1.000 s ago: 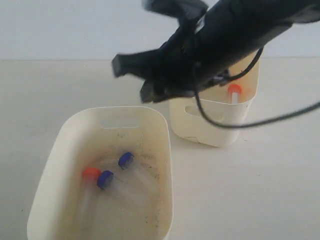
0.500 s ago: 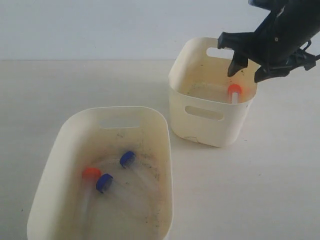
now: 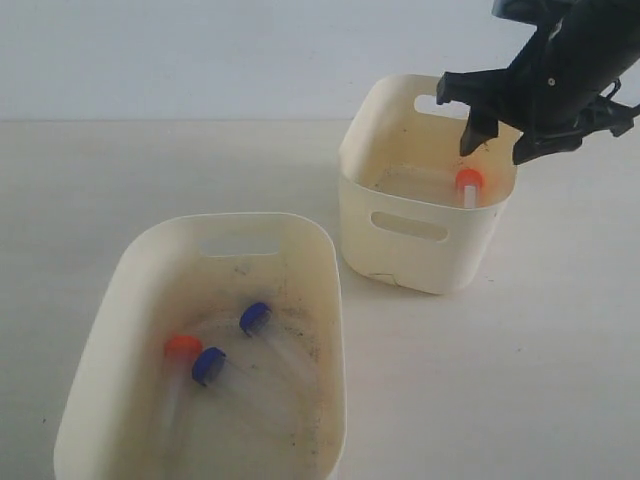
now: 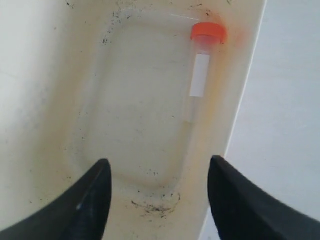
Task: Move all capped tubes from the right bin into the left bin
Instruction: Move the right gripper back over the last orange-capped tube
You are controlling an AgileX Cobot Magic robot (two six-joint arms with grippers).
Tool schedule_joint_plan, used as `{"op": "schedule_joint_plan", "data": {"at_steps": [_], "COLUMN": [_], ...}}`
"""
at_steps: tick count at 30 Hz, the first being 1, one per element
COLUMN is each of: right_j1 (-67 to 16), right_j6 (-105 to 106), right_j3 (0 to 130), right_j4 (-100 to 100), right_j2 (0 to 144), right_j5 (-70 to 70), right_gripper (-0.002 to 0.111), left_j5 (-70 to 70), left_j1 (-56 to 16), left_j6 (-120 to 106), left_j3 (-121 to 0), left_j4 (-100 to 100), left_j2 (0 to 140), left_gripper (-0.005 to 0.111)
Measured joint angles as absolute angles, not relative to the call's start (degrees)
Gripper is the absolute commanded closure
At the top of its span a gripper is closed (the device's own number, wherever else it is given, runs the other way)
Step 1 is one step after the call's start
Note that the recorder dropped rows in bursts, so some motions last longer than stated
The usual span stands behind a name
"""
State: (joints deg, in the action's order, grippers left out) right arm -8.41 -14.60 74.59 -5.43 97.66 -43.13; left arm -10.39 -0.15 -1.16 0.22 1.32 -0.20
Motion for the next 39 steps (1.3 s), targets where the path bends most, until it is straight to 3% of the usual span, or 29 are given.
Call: {"op": "schedule_joint_plan", "data": {"at_steps": [9,11,18,39], "right_j1": [-8.41,-8.41,-8.41,-8.41], "right_j6": [-17.25,-17.87,-18.95,-20.16], "right_j3": [74.63,74.63,74.63,74.63], "right_j4": [-0.5,-0.4,0.0,15.57], "right_j2": [96.83,97.4,100.35,101.39], "right_j5": [-47.08,-47.18,-47.07,-44.85], "right_gripper": [0.054,0.062,0.107,0.108], "left_j5": [-10.39,-10.39,-10.39,-10.39], "left_j1": [-0.15,-0.15,-0.15,-0.15], "left_j6": [-1.16,-1.16,-1.16,-1.16], "left_j3": [0.22,0.22,0.22,0.22], "left_j4": [1.32,1.32,1.32,1.32], "left_j2": [-0.2,-0.2,-0.2,-0.2], "left_gripper": [0.102,0.102,0.102,0.102]}}
